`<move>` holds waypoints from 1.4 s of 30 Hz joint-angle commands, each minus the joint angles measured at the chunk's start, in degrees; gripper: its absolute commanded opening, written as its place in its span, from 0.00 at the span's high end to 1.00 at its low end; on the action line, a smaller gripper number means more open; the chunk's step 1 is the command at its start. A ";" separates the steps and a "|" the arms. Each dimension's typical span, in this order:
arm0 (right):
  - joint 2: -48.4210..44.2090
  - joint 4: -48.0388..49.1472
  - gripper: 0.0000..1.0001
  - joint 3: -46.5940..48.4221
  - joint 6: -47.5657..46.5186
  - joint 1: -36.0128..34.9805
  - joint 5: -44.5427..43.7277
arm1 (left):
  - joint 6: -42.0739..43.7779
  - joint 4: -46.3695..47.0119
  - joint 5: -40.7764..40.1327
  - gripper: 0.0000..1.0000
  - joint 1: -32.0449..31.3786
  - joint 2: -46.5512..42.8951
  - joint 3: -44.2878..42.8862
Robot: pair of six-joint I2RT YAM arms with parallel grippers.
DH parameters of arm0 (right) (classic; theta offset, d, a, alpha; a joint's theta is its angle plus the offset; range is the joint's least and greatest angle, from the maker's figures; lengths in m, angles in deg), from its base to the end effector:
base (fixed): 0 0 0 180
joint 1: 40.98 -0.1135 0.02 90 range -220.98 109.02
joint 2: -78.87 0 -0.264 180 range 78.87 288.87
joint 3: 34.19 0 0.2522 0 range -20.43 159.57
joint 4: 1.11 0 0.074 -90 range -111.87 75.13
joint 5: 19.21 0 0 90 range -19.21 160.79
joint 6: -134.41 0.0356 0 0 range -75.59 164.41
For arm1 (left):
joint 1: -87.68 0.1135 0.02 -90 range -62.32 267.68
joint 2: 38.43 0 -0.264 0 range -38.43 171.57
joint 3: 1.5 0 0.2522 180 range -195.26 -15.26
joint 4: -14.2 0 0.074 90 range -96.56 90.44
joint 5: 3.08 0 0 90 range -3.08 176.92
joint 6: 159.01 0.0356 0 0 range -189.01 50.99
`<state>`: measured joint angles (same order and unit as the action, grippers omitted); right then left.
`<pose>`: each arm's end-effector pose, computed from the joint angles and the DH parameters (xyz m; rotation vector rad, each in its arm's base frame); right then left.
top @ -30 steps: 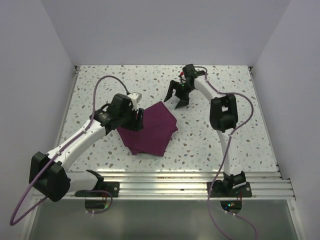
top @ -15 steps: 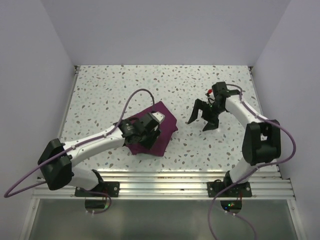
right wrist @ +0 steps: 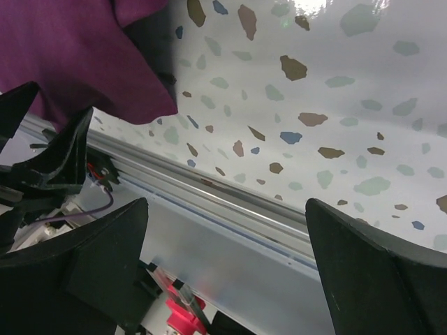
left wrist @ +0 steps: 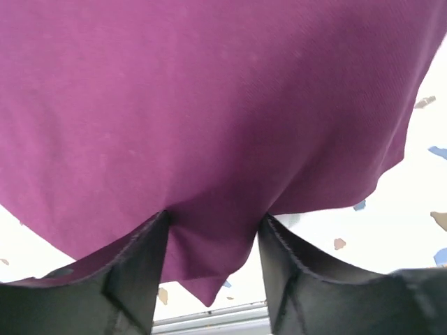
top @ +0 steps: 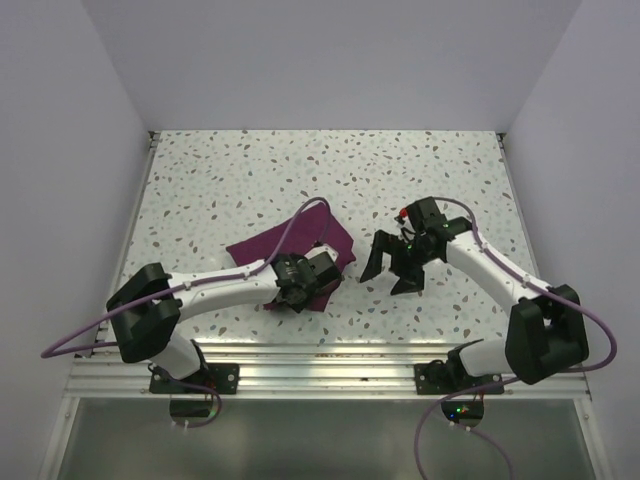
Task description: Prepare the surgical pack
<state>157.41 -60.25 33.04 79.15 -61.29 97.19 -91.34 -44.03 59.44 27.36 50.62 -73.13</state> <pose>0.2292 0.1017 0.2230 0.2510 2.9268 0.8442 0.1541 -0.2372 0.1997 0.7790 2.5117 0.2642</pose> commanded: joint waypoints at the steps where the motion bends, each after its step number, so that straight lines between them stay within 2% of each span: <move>1: -2.78 3.64 0.01 -0.74 3.67 -1.65 0.85 | -2.55 -2.29 -6.17 0.44 -0.15 -0.20 -1.99; 4: -3.48 4.16 0.03 -1.18 4.11 -2.45 1.11 | -2.55 -2.20 -6.79 0.55 -0.15 0.59 -2.60; 5: -3.57 4.34 0.03 -1.27 4.19 -2.62 1.29 | -2.55 -1.94 -6.88 0.61 -0.15 0.68 -2.86; 6: -3.66 4.34 0.04 -1.35 4.45 -2.97 1.38 | -2.11 -1.68 -6.62 0.72 -0.15 0.59 -2.95; 10: -4.19 7.14 0.07 -2.40 6.82 -3.77 2.26 | -1.14 -1.41 -5.21 0.89 -0.15 0.50 -4.79; 12: -4.10 9.43 0.11 -4.51 11.11 -4.46 2.87 | -0.44 -1.32 -4.51 0.98 -0.15 0.42 -5.15; 13: -3.75 13.53 0.16 -5.56 13.40 -4.82 3.48 | -0.09 -1.15 -3.90 1.00 -0.15 0.42 -5.15; 15: -3.49 19.34 0.26 -9.52 21.45 -5.78 4.72 | 0.35 -1.24 -3.19 1.00 -0.15 0.50 -5.24; 16: -3.40 25.63 0.40 -10.57 24.12 -6.48 4.37 | 0.53 -1.32 -3.01 1.00 -0.15 0.50 -5.33; 19: -2.26 35.23 0.73 -12.86 31.95 -8.68 1.30 | 1.23 -1.32 -1.44 1.00 -0.15 -0.28 -5.85; 23: 2.65 42.74 0.89 -11.47 37.23 -11.32 -0.90 | 2.46 -1.50 1.20 1.00 -0.15 -1.34 -7.26; 25: 4.68 46.85 0.92 -11.02 40.39 -12.73 -1.08 | 2.90 -1.94 1.91 1.00 -0.15 -1.69 -8.23; 30: 9.60 49.60 0.99 -8.56 44.61 -16.24 -3.27 | 4.04 -2.55 2.78 1.00 -0.15 -2.04 -9.19; 34: 12.42 55.74 1.00 -9.44 48.05 -17.21 -4.51 | 4.57 -2.47 3.49 1.00 -0.15 -3.10 -9.46; 39: 15.50 58.92 1.00 -8.82 50.15 -18.70 -6.08 | 5.97 -1.50 6.99 1.00 -0.15 -3.89 -9.46; 42: 17.17 65.92 1.00 -9.61 52.00 -19.94 -7.14 | 7.29 -0.18 8.84 1.00 -0.15 -4.59 -9.46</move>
<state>173.46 -4.28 22.11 127.76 -79.89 93.43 -86.25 -46.74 64.29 27.34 49.31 -79.86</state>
